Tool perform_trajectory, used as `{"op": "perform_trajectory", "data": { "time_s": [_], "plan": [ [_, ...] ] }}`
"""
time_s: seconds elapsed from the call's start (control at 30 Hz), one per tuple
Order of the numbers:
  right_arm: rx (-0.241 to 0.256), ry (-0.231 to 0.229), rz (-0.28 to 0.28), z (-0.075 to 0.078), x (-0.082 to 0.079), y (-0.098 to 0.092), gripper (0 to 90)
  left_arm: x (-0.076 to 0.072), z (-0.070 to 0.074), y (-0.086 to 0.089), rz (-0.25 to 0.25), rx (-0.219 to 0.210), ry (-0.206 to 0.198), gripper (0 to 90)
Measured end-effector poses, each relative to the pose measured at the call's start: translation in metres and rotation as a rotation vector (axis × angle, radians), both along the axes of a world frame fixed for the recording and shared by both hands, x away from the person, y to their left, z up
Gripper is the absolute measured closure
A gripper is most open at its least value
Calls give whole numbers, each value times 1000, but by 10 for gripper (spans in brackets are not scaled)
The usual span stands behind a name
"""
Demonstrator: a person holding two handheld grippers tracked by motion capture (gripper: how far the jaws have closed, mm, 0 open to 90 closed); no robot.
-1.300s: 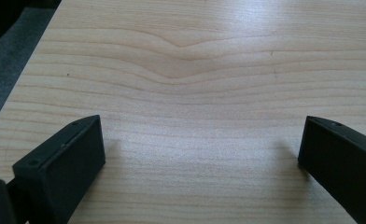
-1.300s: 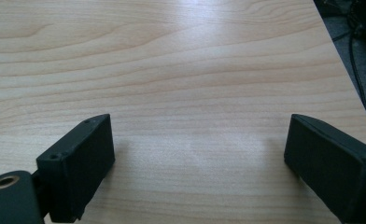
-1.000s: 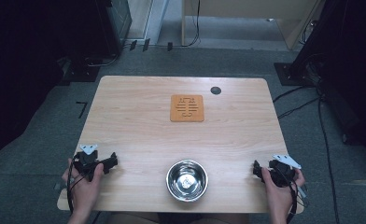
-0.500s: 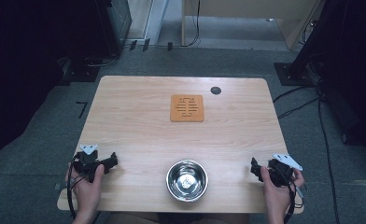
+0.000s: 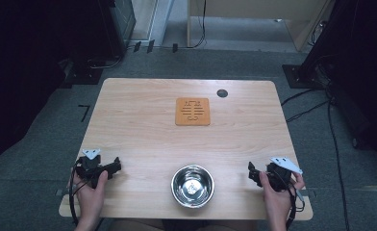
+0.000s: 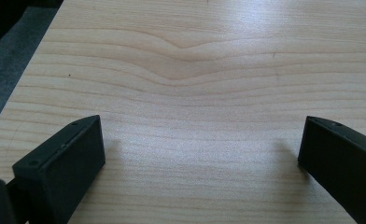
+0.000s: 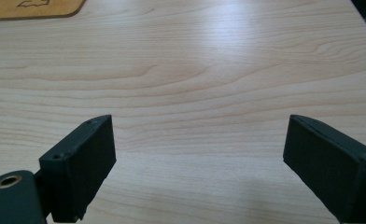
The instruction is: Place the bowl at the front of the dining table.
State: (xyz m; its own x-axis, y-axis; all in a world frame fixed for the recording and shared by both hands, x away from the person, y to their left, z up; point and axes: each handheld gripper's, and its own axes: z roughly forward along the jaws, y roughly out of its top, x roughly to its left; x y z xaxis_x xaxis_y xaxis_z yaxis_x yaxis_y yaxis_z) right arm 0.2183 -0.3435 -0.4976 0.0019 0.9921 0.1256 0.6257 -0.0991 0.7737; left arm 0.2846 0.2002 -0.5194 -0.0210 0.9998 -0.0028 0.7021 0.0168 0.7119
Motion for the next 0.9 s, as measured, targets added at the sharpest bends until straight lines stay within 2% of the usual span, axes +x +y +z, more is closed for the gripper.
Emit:
{"op": "perform_trajectory", "data": {
  "time_s": [0.4,0.9],
  "plan": [
    [-2,-2,64,2,1,21,89,0,0,0,1,0,-1,2],
    [10,-10,122,2,2,37,89,0,0,0,0,0,-1,3]
  ]
}}
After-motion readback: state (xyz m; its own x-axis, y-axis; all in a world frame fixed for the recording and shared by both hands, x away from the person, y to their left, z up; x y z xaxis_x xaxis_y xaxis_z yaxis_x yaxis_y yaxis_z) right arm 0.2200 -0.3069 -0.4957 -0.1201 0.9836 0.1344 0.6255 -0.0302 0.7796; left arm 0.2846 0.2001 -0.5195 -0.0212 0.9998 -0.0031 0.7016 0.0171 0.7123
